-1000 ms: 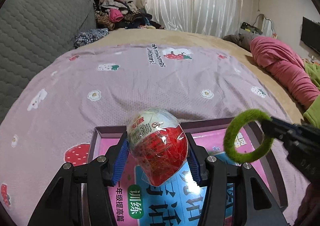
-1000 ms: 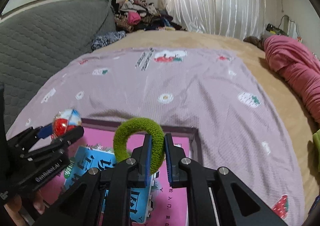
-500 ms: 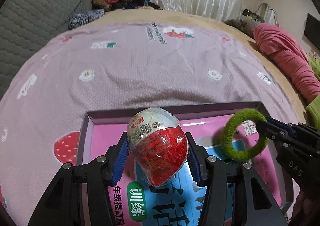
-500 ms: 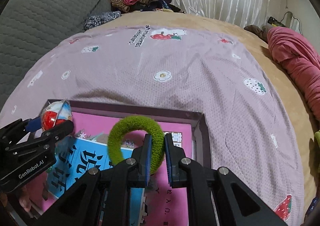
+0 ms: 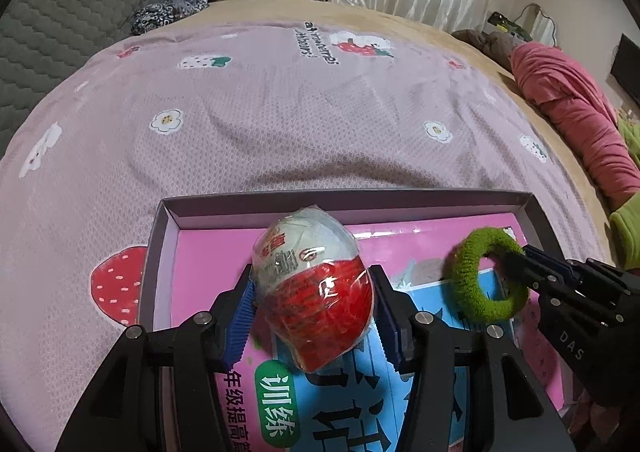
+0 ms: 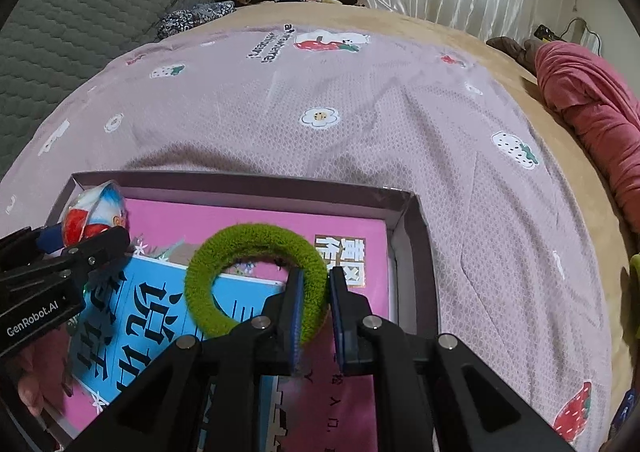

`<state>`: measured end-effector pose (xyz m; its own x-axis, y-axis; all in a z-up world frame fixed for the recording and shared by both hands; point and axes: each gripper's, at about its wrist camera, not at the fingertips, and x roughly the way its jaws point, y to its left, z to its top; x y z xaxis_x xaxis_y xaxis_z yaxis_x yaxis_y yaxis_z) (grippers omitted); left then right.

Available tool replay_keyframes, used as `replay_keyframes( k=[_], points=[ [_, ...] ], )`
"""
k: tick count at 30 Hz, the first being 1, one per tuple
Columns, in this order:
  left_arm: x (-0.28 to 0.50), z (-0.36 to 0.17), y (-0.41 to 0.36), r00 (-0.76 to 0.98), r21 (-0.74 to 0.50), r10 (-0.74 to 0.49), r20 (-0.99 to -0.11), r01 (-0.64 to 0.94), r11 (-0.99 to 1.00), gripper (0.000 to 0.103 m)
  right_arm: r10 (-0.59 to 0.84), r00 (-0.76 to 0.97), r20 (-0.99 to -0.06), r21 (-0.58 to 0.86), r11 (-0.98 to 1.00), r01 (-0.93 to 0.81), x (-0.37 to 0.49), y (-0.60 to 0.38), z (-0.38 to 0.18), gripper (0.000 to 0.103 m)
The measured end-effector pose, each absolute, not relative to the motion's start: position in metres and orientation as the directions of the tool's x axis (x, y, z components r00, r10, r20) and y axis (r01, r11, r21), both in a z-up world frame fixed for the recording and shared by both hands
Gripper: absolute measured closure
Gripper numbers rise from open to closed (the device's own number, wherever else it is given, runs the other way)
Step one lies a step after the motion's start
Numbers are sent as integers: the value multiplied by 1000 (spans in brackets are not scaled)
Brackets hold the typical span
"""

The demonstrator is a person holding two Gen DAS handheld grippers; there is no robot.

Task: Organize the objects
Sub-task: 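Lower the egg toy and ring onto the book and open both tools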

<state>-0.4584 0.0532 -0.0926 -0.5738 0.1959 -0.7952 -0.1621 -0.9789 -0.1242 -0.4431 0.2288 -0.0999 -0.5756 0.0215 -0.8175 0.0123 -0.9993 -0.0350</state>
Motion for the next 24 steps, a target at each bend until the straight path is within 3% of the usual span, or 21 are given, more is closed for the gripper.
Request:
replay_keyframes(
  k=[2,6,10,12,24],
  points=[
    [-459,-92,51,-576,-131,199,-793,-159,-979,47,21,-578,-816,-33,-999,9,-443,229,-99,89],
    [-458,-90,51,-593,-104,177,-785,-155,-982,34,24,-584,-812,-34,-999,6,-441,230,-96,85],
    [-457,-88,50,-601,-104,177,-780,-155,-982,30,22,-590,-807,-26,-1000,-2,-440,233,-93,67],
    [-456,-87,49,-604,-101,172,-778,-151,-983,25,18,-598,-801,-18,-1000,-5,-438,234,-90,63],
    [-441,-65,41,-629,-77,145,-763,-134,-988,20,13,-640,-768,-21,-1000,5,-429,228,-61,26]
  ],
)
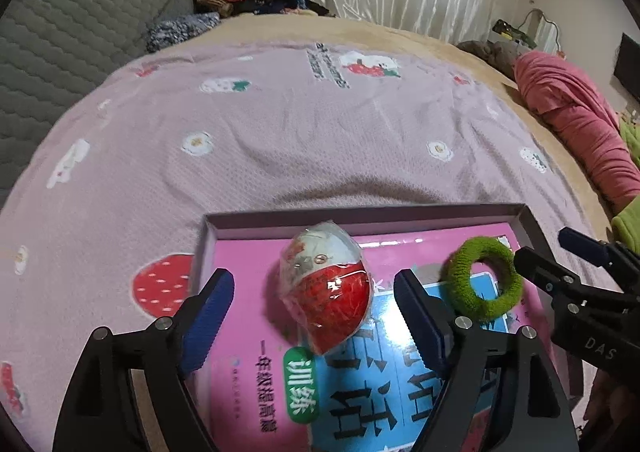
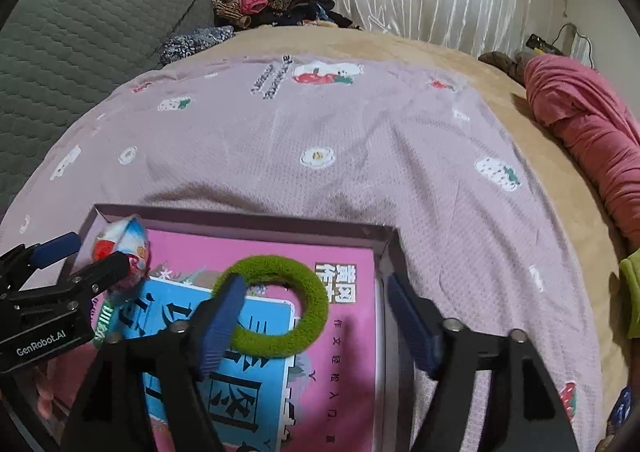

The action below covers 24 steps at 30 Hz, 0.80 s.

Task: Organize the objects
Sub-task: 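Lower the egg toy and ring onto the book and open both tools, then withdraw both tools from the tray back toward the remaining snacks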

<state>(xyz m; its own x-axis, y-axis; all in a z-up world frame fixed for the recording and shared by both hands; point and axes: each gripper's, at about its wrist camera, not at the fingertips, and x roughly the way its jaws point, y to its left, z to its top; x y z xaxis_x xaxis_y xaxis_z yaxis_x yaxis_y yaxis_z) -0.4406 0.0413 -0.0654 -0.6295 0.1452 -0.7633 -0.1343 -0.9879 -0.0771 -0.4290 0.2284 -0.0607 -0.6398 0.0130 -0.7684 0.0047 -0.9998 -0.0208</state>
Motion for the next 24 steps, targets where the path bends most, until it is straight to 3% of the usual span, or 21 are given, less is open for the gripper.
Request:
replay_keyframes(
  k=[2,11,24],
  points=[
    [-435,-57,38,-644,-92,152,-750,-126,-988,20,16,-648,-762,-27,-1000,7,-427,228,-54,21],
    [-403,-31,34,-703,-66,119,-701,-103,-992,19,-11,-676,-737,-3,-1000,19,-398,231,-21,17],
    [-319,9,42,-685,-24,109,-720,-132,-991,19,-43,-702,-711,26,-999,35,-315,224,38,13]
  ],
)
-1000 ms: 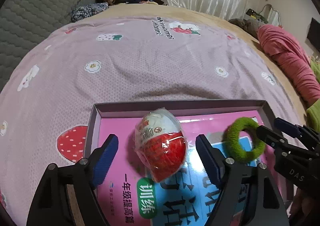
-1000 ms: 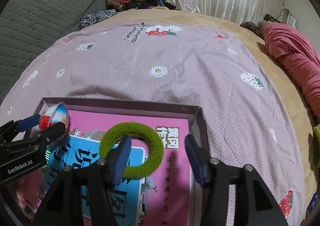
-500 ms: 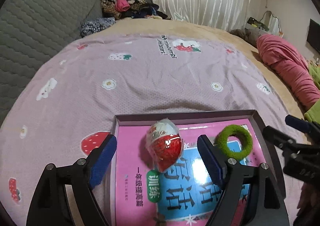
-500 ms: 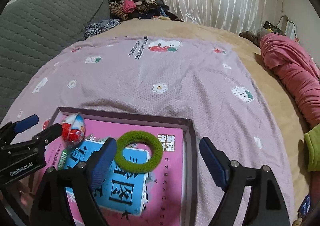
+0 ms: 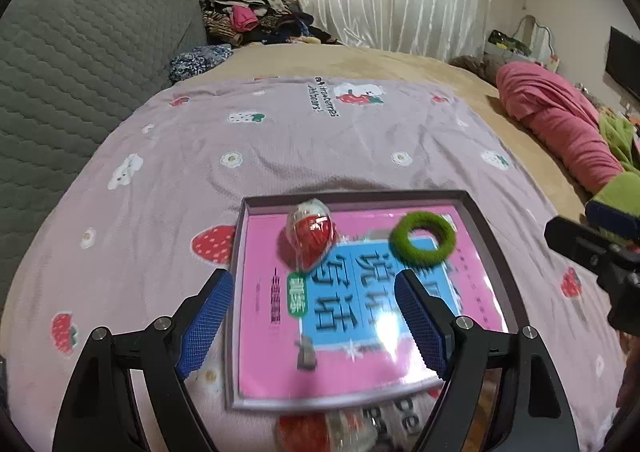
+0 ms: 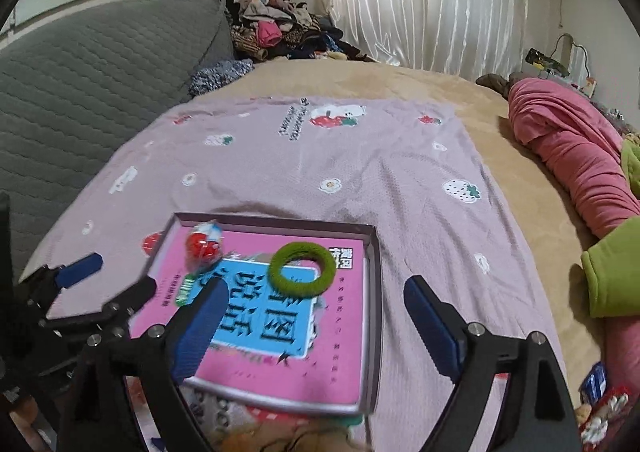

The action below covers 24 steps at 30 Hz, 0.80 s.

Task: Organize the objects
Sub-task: 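Withdraw both tools from the tray back toward the remaining snacks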

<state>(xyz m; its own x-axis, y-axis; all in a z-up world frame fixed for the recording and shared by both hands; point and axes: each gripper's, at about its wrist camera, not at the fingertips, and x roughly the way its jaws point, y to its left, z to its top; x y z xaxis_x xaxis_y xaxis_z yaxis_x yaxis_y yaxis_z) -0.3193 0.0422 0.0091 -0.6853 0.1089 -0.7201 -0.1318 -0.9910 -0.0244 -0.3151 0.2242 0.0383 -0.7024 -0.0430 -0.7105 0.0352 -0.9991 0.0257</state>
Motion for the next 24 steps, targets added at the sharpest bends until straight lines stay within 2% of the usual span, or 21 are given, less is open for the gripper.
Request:
replay_keyframes(
  k=[12,24],
  points=[
    [-235,72,28,-724,16,83,-685,-129,-992,19,-65,-741,-669,15,-997,75,-233,213,89,7],
    [-183,85,25,-714,48,44,-698,-108,-993,19,-74,-740,-669,-5,-995,104,-189,210,100,6]
  ],
)
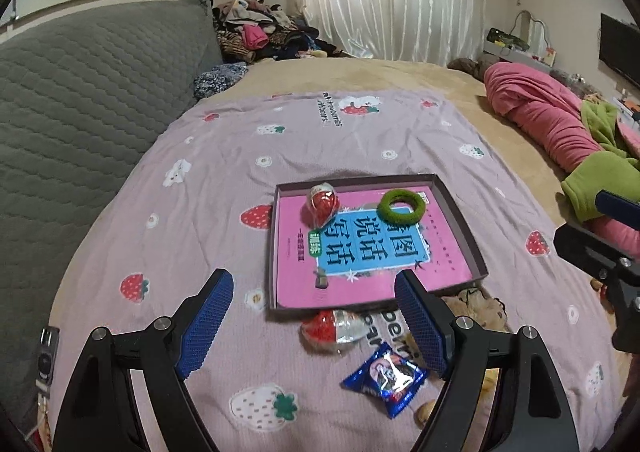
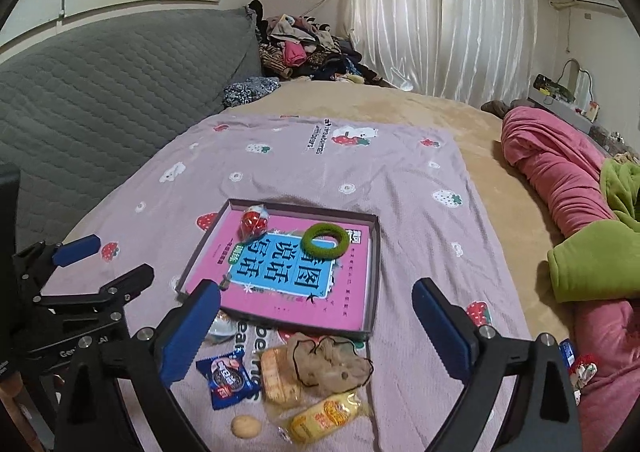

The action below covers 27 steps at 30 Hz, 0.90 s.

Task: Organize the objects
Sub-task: 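Withdraw both tools from the tray back toward the remaining snacks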

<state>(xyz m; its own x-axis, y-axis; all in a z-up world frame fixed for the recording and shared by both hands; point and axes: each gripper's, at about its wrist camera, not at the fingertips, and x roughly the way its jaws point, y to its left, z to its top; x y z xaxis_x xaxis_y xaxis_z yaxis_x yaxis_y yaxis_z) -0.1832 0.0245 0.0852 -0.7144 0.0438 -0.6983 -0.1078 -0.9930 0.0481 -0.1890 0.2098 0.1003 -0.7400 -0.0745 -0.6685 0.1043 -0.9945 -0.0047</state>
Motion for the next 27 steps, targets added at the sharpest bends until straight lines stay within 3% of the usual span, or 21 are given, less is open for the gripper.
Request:
replay_keyframes(
  k=[27],
  points=[
    [-135,55,42,-684,38,63,-726,-133,-990,19,-61,-692,-719,-52,-989,141,-143,215,60,6]
  ],
)
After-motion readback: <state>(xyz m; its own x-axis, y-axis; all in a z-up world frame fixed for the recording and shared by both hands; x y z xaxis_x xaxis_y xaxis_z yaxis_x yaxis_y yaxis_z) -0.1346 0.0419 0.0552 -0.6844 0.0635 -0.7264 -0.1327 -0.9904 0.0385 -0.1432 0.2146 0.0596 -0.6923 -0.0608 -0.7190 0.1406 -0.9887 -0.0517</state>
